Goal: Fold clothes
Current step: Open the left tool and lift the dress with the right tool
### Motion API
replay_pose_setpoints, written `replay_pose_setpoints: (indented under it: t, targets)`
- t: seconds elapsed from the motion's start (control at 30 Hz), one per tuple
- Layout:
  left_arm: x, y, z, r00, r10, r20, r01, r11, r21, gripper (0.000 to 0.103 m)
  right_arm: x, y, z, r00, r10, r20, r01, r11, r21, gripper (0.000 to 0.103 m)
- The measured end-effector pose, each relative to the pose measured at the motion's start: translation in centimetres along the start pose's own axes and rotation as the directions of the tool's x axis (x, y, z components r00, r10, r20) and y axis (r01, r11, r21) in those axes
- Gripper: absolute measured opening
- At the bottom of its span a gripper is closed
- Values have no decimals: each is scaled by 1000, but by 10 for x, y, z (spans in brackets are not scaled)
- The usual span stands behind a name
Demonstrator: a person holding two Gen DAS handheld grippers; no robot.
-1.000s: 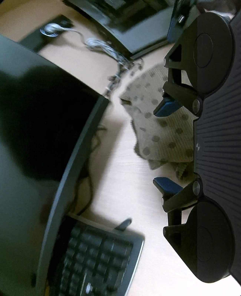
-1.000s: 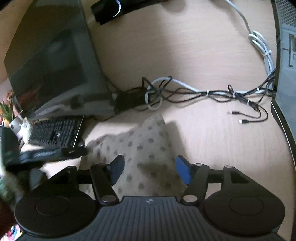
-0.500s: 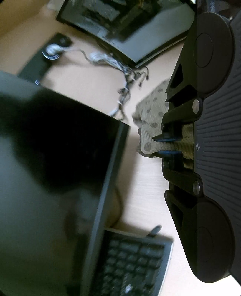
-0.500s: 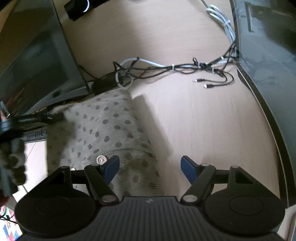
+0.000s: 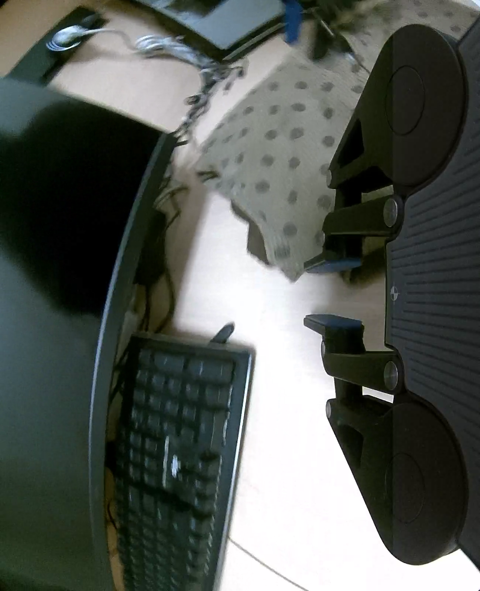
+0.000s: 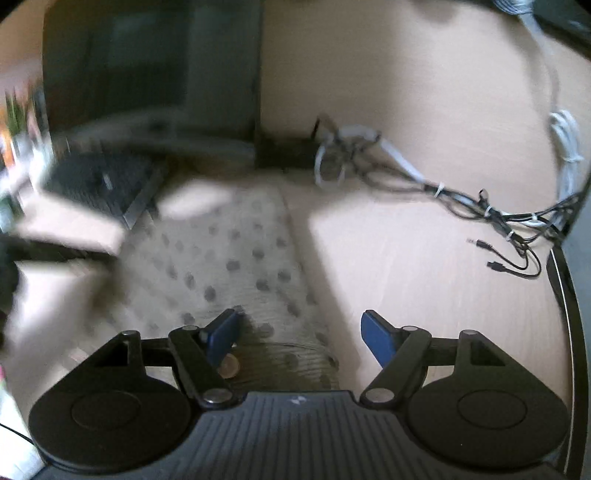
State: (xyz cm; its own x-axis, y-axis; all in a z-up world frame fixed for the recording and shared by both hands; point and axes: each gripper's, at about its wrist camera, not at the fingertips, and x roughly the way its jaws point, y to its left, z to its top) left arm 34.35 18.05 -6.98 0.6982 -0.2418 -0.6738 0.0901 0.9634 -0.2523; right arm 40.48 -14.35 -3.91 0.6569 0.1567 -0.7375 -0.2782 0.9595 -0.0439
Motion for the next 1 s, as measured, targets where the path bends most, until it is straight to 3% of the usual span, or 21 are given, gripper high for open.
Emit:
replay_pose_setpoints:
  t: [0.07,0.17,0.23,0.3,0.37,0.47,0.5,0.6,0.67,0.8,0.87,0.9,1.0]
  targets:
    - [-12,2,5,999,-32,22,33,999,-35,31,4,0,-1,1000,-3,-24,3,1000,-24,74]
    - [-39,-3,4,990,-138,38,140,990,-34,58,-19,-6,1,999,27,16,-27,999,-41,74]
    - [-50,-14,-3,983,-181,21,181,984,-4,66,-45,-4,-3,997,54,53,-47,990,-129,74]
    - [-60,-27,-12,979,-204,-4,204,978,38,76,-69,6,-13,993,107,49,-89,955,-284,74]
    - [-67,-42,-23,980,-198,-22,199,975,97,82,-90,24,-33,987,159,-2,-140,867,-478,74]
    - [-77,-57,-39,983,-183,-28,186,968,169,95,-108,46,-66,977,197,-80,-196,690,-697,74]
    - [-80,-62,-44,983,-179,-29,182,965,187,95,-110,52,-78,975,200,-100,-206,626,-752,74]
    - [-89,-70,-55,985,-170,-35,174,962,212,96,-100,63,-108,983,158,-95,-160,473,-867,74]
    - [-95,-74,-61,986,-163,-35,166,961,221,97,-90,66,-120,987,147,-64,-120,415,-902,74]
    - [-110,-77,-72,990,-141,-26,143,963,227,99,-82,81,-128,983,183,-5,-71,357,-932,74]
    - [-117,-78,-77,991,-132,-25,134,962,236,100,-76,92,-125,982,189,-1,-69,354,-933,66]
    - [-121,-79,-80,991,-128,-26,131,961,242,100,-71,92,-113,980,195,-41,-122,425,-897,59]
    - [-132,-83,-91,992,-123,-31,126,951,282,102,-54,81,-67,950,252,-187,-311,677,-667,56]
